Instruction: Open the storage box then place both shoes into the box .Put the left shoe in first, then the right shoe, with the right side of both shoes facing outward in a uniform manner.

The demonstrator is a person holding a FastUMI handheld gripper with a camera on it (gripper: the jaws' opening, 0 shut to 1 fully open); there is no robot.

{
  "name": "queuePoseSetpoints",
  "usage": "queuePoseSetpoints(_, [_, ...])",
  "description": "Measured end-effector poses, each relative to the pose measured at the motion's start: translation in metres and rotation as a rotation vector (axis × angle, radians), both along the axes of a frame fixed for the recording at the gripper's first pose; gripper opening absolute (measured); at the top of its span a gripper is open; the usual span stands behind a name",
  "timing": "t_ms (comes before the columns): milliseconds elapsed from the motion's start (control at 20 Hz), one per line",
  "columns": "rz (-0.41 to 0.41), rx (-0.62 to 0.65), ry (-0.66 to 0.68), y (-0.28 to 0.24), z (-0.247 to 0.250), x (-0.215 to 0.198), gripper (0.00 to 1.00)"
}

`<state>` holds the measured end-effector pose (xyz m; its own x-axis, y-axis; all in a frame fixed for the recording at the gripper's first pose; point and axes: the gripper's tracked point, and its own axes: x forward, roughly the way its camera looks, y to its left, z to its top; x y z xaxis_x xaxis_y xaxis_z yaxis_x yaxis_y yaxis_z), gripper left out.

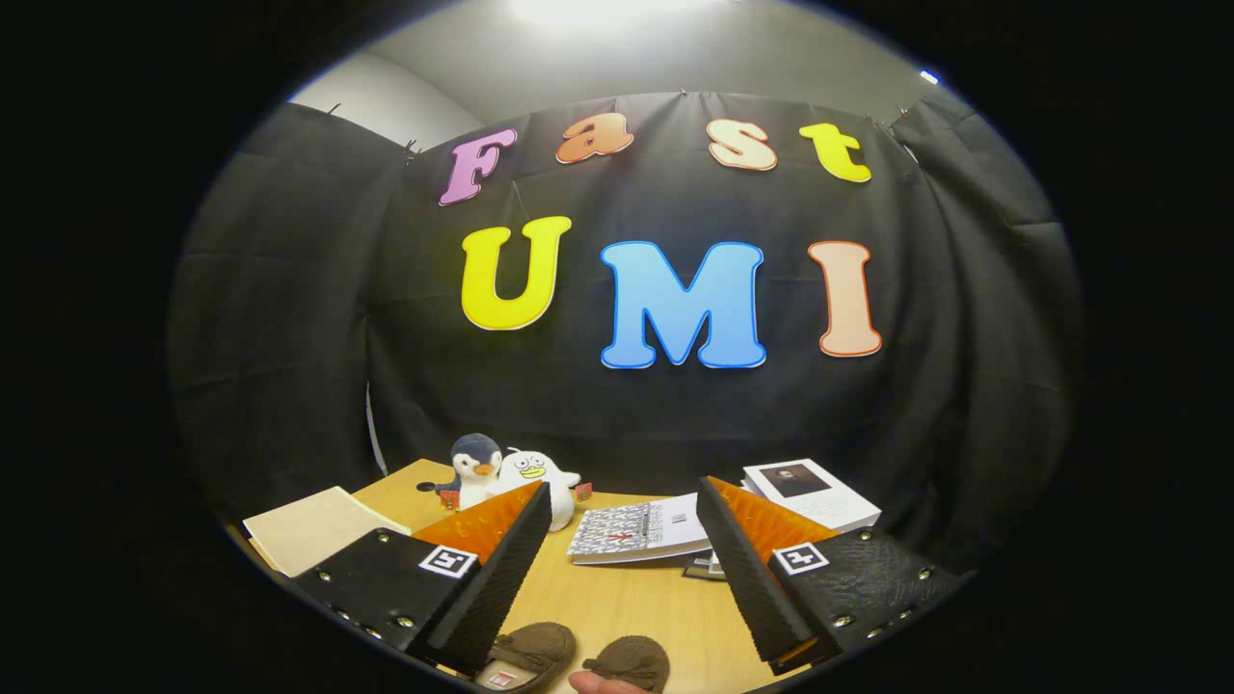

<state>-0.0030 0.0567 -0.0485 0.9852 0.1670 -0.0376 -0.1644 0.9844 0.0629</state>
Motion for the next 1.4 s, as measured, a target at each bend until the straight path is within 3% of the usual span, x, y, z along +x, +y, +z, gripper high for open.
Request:
queuePoseSetpoints(200, [0.069,0.028,0.040,0.035,-0.021,0.000,0.96])
queuePoseSetpoints(700, [0.133,0.078,0.149,0.102,-0.072,0.001,0.96])
queuePoseSetpoints(1000, [0.364,0.196,0.378,0.174,-0.126,-0.016,0.98])
queuePoseSetpoints(1250, [0.631,0.354,0.662,0.227,-0.167,-0.046,0.97])
queuePoseSetpoints(1400, [0.741,0.464,0.834,0.242,-0.181,-0.068,0.97])
